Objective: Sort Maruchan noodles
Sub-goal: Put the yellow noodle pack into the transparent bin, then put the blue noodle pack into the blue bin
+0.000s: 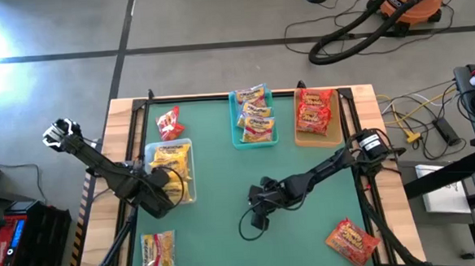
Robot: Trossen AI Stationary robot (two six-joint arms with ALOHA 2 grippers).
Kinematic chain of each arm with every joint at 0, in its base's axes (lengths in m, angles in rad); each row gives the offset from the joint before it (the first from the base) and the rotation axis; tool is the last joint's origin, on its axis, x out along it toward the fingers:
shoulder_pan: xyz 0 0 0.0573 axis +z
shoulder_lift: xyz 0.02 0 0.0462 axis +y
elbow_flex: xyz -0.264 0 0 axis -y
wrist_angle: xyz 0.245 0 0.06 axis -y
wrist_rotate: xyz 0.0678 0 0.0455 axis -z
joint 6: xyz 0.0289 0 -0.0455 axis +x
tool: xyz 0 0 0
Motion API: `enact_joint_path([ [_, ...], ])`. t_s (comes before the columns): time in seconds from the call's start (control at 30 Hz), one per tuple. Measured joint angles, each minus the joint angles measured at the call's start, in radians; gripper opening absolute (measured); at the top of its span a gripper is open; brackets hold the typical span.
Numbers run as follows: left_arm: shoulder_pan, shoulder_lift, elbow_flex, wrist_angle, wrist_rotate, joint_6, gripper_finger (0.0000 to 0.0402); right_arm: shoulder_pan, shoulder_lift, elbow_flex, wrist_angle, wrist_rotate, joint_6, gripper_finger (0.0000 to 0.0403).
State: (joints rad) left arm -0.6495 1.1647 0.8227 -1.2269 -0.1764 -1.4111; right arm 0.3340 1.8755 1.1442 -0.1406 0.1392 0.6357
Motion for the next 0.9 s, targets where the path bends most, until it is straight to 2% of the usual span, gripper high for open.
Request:
enact_joint_path([
  [0.2,-0.002,-0.001,0.001,0.234,0.032,-0.053,0.0214,0.001,0.0,0.0,-0.004,0.0,0.0,0.0079],
  [0.3,-0.002,0.0,0.01,0.287,0.036,-0.088,0.0213,0.001,0.0,0.0,-0.004,0.0,0.0,0.0079],
  [0.43,-0.002,0.004,0.046,0.18,-0.018,-0.135,0.0213,-0.001,0.0,0.0,-0.004,0.001,-0.007,0.0079],
  [0.6,-0.009,0.013,0.115,-0.029,-0.046,-0.298,0.0213,-0.001,0.0,-0.001,-0.004,0.0,-0.009,0.0079],
  [0.77,-0.063,0.036,0.224,-0.031,-0.023,-0.339,0.0213,-0.001,0.0,-0.003,-0.016,-0.005,-0.011,0.0079],
  [0.9,-0.142,0.1,0.344,-0.022,-0.023,-0.409,0.0213,0.0,0.0,-0.003,-0.038,-0.006,-0.012,0.0079],
])
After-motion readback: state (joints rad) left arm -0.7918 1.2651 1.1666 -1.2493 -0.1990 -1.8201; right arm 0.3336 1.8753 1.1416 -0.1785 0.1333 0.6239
